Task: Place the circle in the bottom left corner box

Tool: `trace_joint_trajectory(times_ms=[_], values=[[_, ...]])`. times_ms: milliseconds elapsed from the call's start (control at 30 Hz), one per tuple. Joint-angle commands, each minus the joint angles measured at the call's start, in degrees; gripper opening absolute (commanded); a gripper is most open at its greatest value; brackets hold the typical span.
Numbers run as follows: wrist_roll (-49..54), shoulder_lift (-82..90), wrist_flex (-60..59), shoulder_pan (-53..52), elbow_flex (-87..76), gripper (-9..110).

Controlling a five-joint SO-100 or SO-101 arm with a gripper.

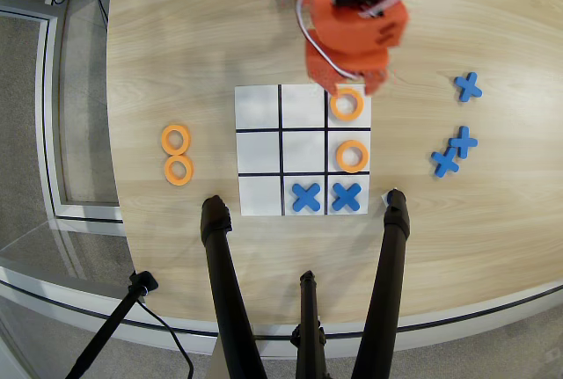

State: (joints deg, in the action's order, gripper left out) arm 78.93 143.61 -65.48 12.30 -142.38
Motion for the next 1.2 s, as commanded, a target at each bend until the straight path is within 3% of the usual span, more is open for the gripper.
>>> trace_joint_trajectory(times_ms=[0,267,300,367,600,733,1067,1167], values=[[3.87,14.94,3.34,-1.41,-14.77,16],[10.02,38.85,3.08,-4.04,-38.85,15],[10.02,40.87,2.99,-4.39,-40.78,10],[10.72,43.24,-1.14,-5.45,-41.04,1],[12.22,48.69,-9.32,-13.62,-41.13,0],[11.69,48.78,-8.7,-30.5,-41.13,0],[11.6,50.98,-8.79,-91.14,-41.13,0],[11.6,50.98,-8.79,-100.2,-41.13,0]])
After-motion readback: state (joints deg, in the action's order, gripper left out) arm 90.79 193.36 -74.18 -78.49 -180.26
